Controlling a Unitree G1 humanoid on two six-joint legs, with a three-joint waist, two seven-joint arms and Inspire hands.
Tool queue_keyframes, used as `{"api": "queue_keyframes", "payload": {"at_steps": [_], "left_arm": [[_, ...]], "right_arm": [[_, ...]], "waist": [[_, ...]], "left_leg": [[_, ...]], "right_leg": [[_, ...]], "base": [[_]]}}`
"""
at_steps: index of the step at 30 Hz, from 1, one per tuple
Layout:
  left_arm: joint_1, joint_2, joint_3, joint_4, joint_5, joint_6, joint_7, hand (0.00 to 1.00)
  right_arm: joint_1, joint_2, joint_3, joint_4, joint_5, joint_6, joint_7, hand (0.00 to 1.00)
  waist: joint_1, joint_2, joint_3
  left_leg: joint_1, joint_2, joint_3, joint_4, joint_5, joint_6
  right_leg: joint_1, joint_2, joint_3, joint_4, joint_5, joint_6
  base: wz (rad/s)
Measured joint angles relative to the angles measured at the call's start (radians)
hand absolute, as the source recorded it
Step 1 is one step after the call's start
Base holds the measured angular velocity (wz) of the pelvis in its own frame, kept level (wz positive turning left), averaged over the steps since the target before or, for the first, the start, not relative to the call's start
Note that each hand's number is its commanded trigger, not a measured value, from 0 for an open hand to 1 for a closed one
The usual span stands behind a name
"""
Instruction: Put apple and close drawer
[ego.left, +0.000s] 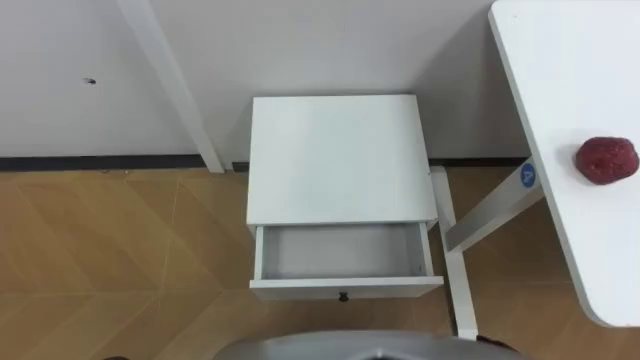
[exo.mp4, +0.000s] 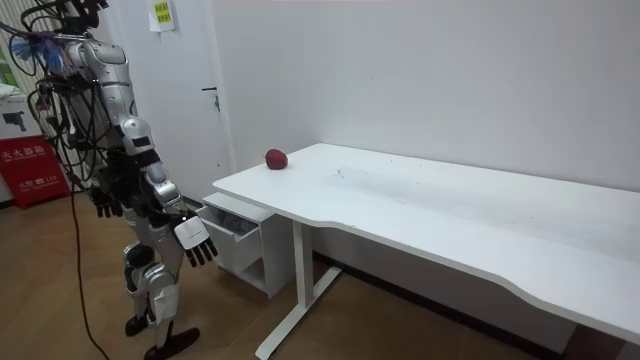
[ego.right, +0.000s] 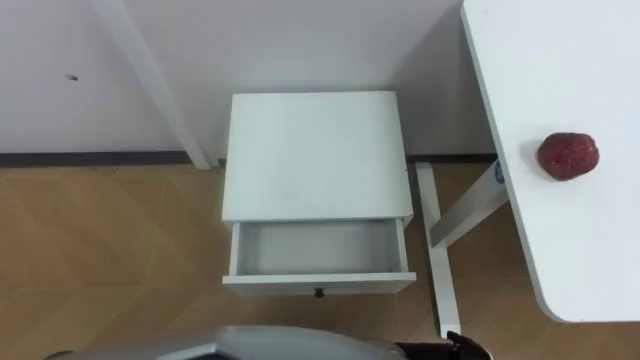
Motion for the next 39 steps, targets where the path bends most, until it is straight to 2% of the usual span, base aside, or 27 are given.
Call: {"api": "queue_keyframes", "payload": {"at_steps": [7, 12, 16, 18, 20, 21, 23, 26, 31, 33, 39], "left_arm": [[-0.004, 0.0, 0.0, -0.007, -0.011, 0.0, 0.001, 0.0], [-0.004, -0.001, 0.002, -0.006, -0.027, -0.009, 0.004, 0.0], [0.006, 0.0, 0.044, -0.008, -0.033, -0.02, 0.005, 0.0], [0.009, 0.004, 0.054, -0.008, -0.034, -0.031, 0.009, 0.0], [0.016, 0.003, 0.092, -0.007, -0.056, -0.038, 0.016, 0.0], [0.016, 0.003, 0.101, -0.007, -0.064, -0.044, 0.019, 0.0], [0.02, 0.004, 0.134, -0.008, -0.075, -0.054, 0.026, 0.0], [0.022, 0.011, 0.139, -0.007, -0.088, -0.055, 0.03, 0.0], [0.03, 0.023, 0.16, -0.012, -0.087, -0.06, 0.03, 0.0], [0.04, 0.023, 0.16, -0.023, -0.087, -0.06, 0.03, 0.0], [0.04, 0.033, 0.174, -0.036, -0.087, -0.062, 0.028, 0.0]], "right_arm": [[-0.006, 0.0, 0.002, 0.001, 0.025, 0.0, -0.003, 0.0], [-0.006, 0.005, -0.01, 0.002, 0.208, 0.0, -0.027, 0.0], [0.015, 0.004, -0.157, -0.036, 0.499, 0.0, -0.041, 0.0], [0.009, 0.004, -0.232, -0.054, 0.621, 0.0, -0.051, 0.0], [0.019, 0.002, -0.344, -0.078, 0.856, -0.001, -0.057, 0.0], [0.018, 0.002, -0.371, -0.087, 0.903, -0.001, -0.062, 0.0], [0.02, 0.001, -0.447, -0.13, 1.039, -0.013, -0.093, 0.0], [0.022, -0.003, -0.493, -0.171, 1.133, -0.025, -0.121, 0.0], [0.02, -0.008, -0.59, -0.234, 1.243, -0.036, -0.183, 0.0], [0.023, -0.009, -0.597, -0.285, 1.285, -0.048, -0.22, 0.0], [0.008, -0.025, -0.63, -0.545, 1.309, -0.109, -0.35, 0.0]], "waist": [[0.004, -0.002, -0.0005], [-0.001, -0.004, -0.0007], [-0.008, -0.003, -0.0002], [-0.024, -0.004, -0.0006], [-0.042, -0.004, -0.0001], [-0.045, -0.003, 0.0], [-0.055, -0.002, -0.0001], [-0.081, 0.001, -0.0012], [-0.091, -0.01, -0.0095], [-0.088, -0.015, -0.0115], [-0.091, -0.015, -0.0091]], "left_leg": [[0.0, 0.001, 0.006, -0.001, 0.0, 0.0], [-0.002, 0.0, 0.009, 0.001, 0.0, 0.0], [0.002, 0.001, 0.012, -0.004, 0.0, 0.0], [0.009, 0.001, 0.014, -0.003, 0.0, 0.0], [0.022, 0.001, 0.021, -0.003, 0.0, 0.0], [0.026, 0.001, 0.026, -0.003, 0.0, 0.0], [0.03, 0.006, 0.075, -0.004, -0.001, 0.0], [0.03, 0.007, 0.082, -0.004, -0.004, 0.003], [0.032, 0.007, 0.089, -0.007, -0.004, 0.003], [0.031, 0.008, 0.096, -0.007, -0.004, 0.003], [0.014, 0.012, 0.117, 0.003, -0.004, 0.003]], "right_leg": [[-0.004, -0.001, 0.003, 0.001, 0.0, 0.0], [-0.004, 0.0, 0.002, 0.001, 0.0, 0.0], [0.005, 0.0, 0.004, 0.003, 0.0, 0.001], [0.006, 0.0, 0.004, 0.002, -0.001, 0.001], [0.015, 0.0, 0.006, 0.002, -0.001, 0.002], [0.018, 0.0, 0.01, 0.002, -0.002, 0.003], [0.02, 0.0, 0.022, 0.007, -0.003, 0.004], [0.015, 0.0, 0.02, 0.015, -0.006, 0.005], [0.011, 0.0, 0.027, 0.019, -0.005, 0.006], [0.0, -0.001, 0.032, 0.031, -0.006, 0.006], [-0.016, 0.0, 0.044, 0.047, -0.006, 0.006]], "base": [[0.0], [0.01], [0.0], [0.0], [-0.05], [-0.09], [-0.13], [-0.05], [-0.04], [-0.09], [-0.05]]}}
